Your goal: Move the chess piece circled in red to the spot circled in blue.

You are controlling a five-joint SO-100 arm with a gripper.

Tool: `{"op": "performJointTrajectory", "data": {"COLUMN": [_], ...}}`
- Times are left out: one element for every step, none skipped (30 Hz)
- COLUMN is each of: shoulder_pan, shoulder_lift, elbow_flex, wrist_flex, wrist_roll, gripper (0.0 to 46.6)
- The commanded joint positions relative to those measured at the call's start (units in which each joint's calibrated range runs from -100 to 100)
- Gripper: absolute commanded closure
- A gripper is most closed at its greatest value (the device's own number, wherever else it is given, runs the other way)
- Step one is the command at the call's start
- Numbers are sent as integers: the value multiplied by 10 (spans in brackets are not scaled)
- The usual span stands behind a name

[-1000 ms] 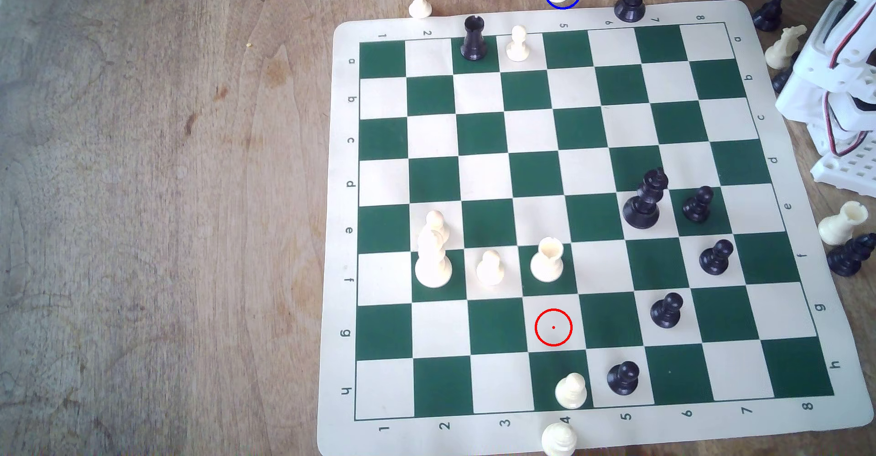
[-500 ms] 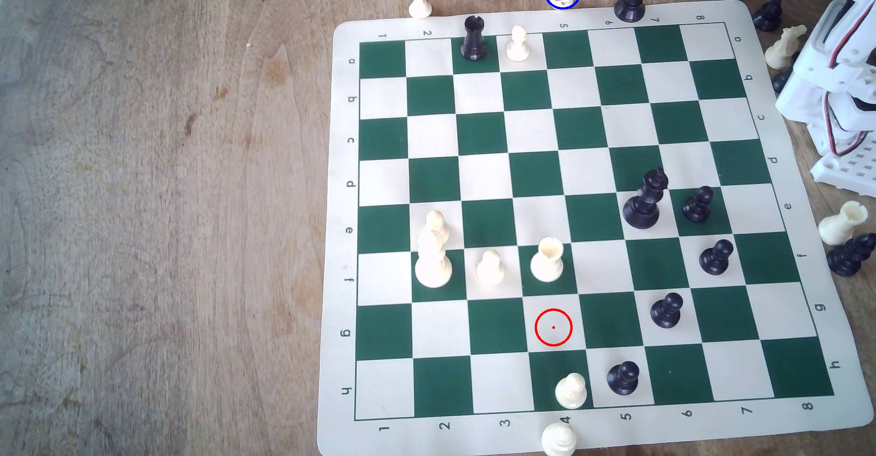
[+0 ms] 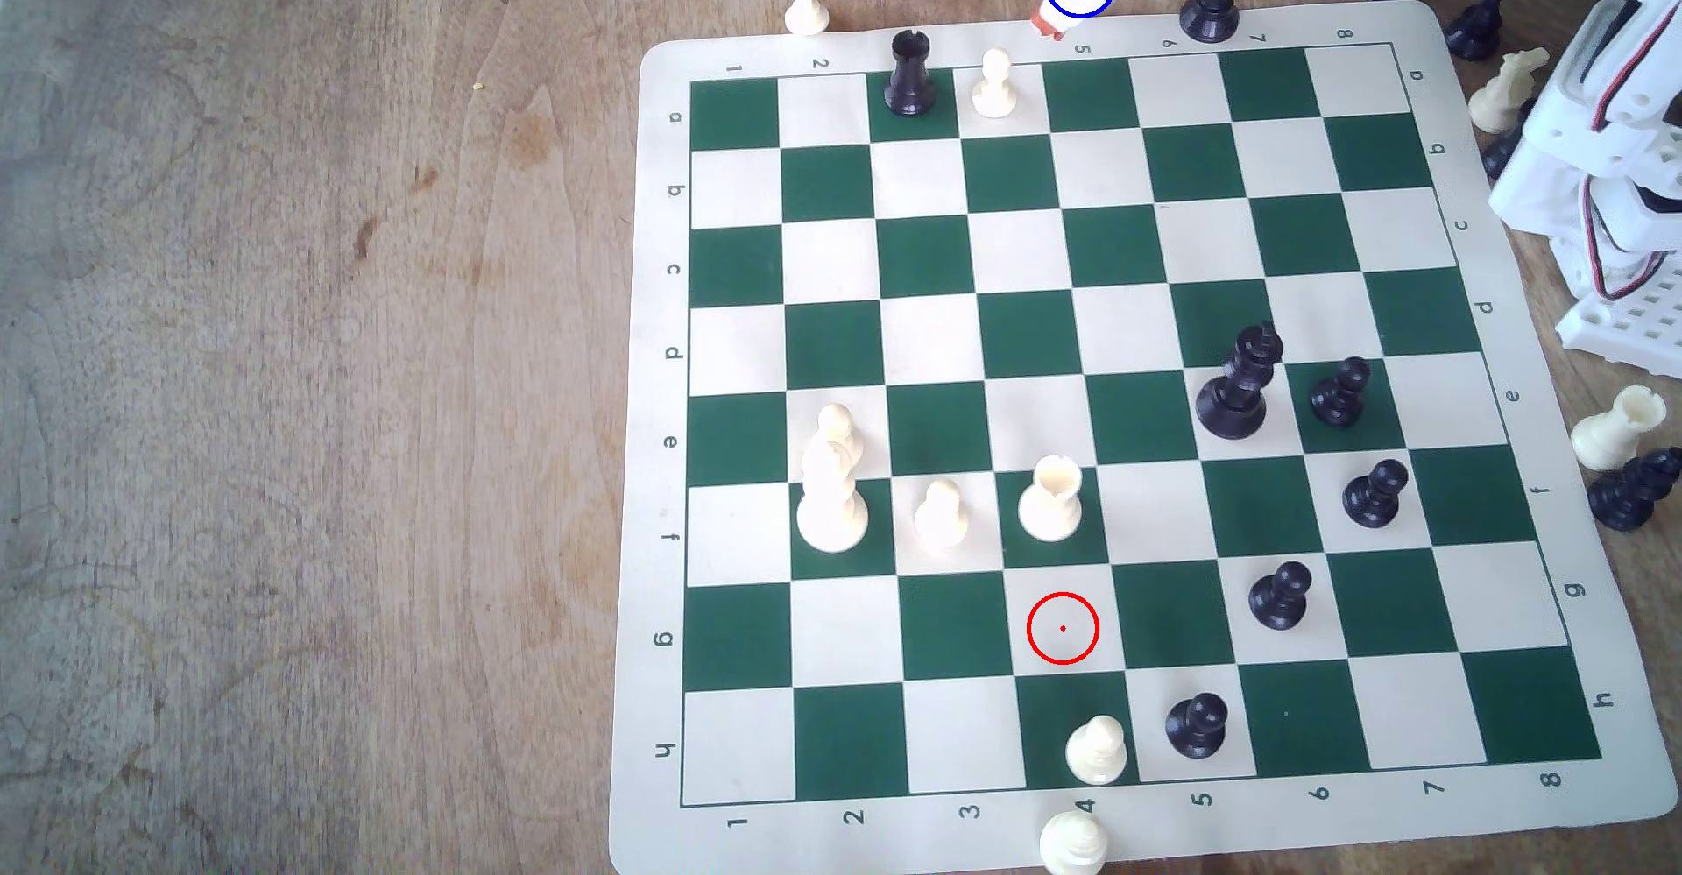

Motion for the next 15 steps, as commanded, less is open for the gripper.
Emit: {"op": "performJointTrajectory", "data": {"shoulder_pan": [11, 12, 13, 13, 13, 14, 14, 14, 14, 14, 15, 15, 15, 14, 10], "shoulder_lift": [-23, -24, -25, -25, -25, -26, -27, -28, -30, -35, -40, -47, -55, -67, -94], "elbow_flex": [-6, -6, -6, -6, -6, -6, -6, -6, -6, -6, -5, -4, -2, 1, 14], "wrist_flex": [-13, -14, -15, -15, -16, -17, -17, -17, -17, -17, -17, -17, -17, -18, -24], "wrist_roll": [3, 3, 3, 3, 3, 1, 1, 1, 0, 0, -1, -1, -3, -6, -11], "gripper": [269, 269, 268, 268, 267, 266, 265, 265, 265, 266, 266, 268, 268, 269, 269]}}
